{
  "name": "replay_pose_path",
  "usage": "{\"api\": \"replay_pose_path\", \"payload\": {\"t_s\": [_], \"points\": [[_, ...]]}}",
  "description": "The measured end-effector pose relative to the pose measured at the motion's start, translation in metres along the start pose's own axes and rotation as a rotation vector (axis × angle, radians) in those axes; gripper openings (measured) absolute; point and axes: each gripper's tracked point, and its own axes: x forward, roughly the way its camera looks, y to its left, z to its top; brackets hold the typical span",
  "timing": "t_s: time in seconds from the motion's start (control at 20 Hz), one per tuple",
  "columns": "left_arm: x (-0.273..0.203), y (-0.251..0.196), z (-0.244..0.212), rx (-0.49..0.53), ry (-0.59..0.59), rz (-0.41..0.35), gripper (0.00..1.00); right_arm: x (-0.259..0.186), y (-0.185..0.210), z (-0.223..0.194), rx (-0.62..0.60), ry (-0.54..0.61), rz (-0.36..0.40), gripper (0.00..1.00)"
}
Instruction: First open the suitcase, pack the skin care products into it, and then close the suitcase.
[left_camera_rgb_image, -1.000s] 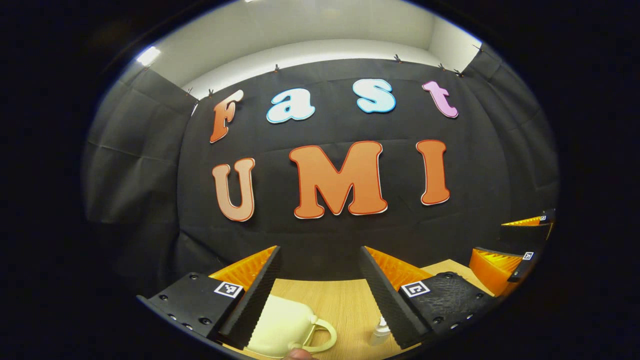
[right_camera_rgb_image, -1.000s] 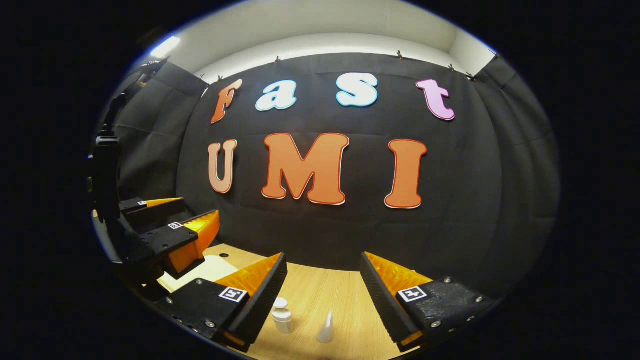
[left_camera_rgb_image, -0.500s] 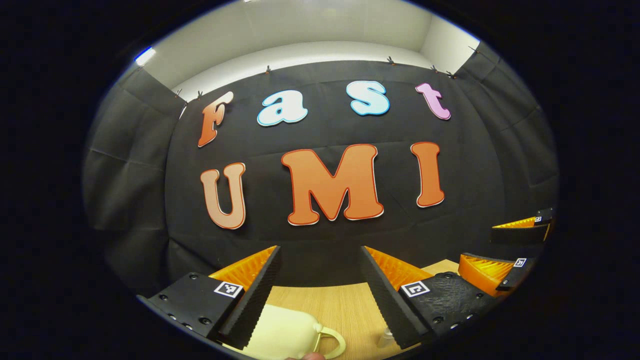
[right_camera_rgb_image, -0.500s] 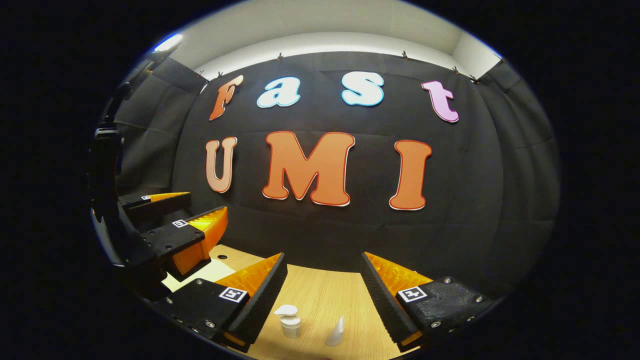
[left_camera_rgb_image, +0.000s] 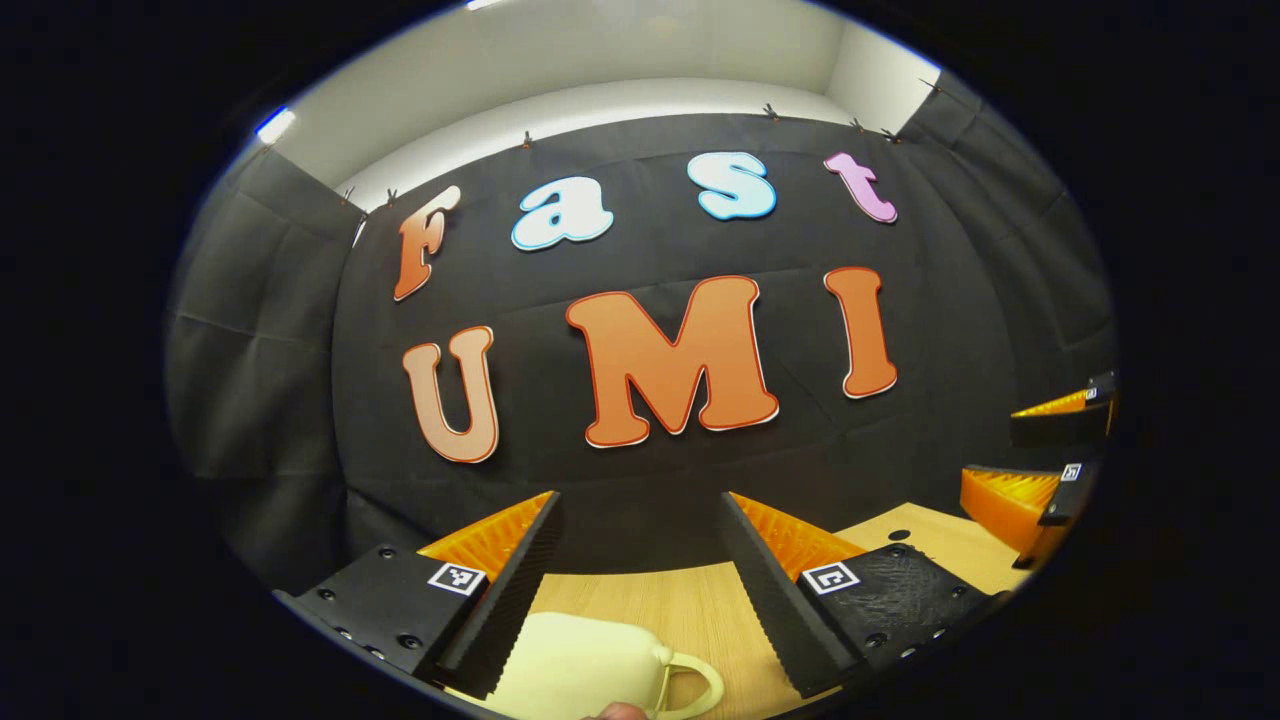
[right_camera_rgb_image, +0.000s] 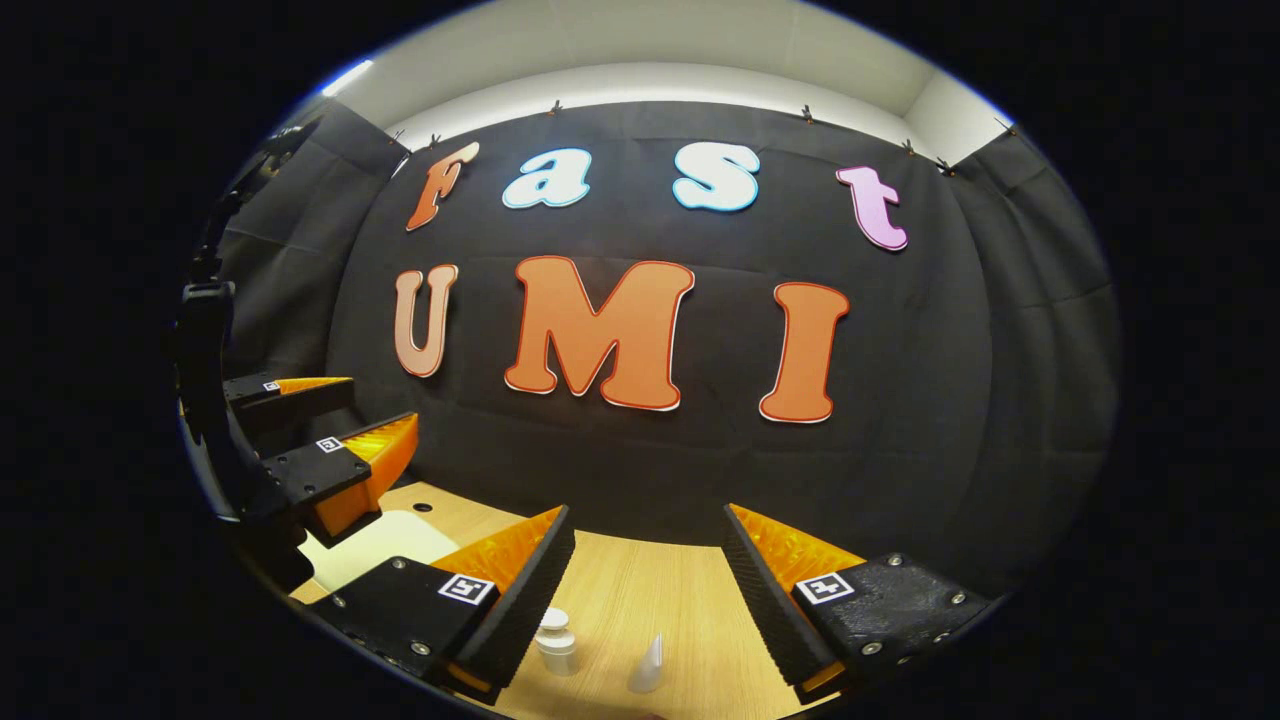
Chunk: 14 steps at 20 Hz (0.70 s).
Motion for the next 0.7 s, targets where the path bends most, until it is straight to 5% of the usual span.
{"api": "replay_pose_path", "payload": {"t_s": [0.7], "points": [[-0.008,-0.028,-0.12,0.263,0.248,-0.068,0.99,0.01,-0.021,-0.032,0.004,0.06,-0.032,0.94]]}}
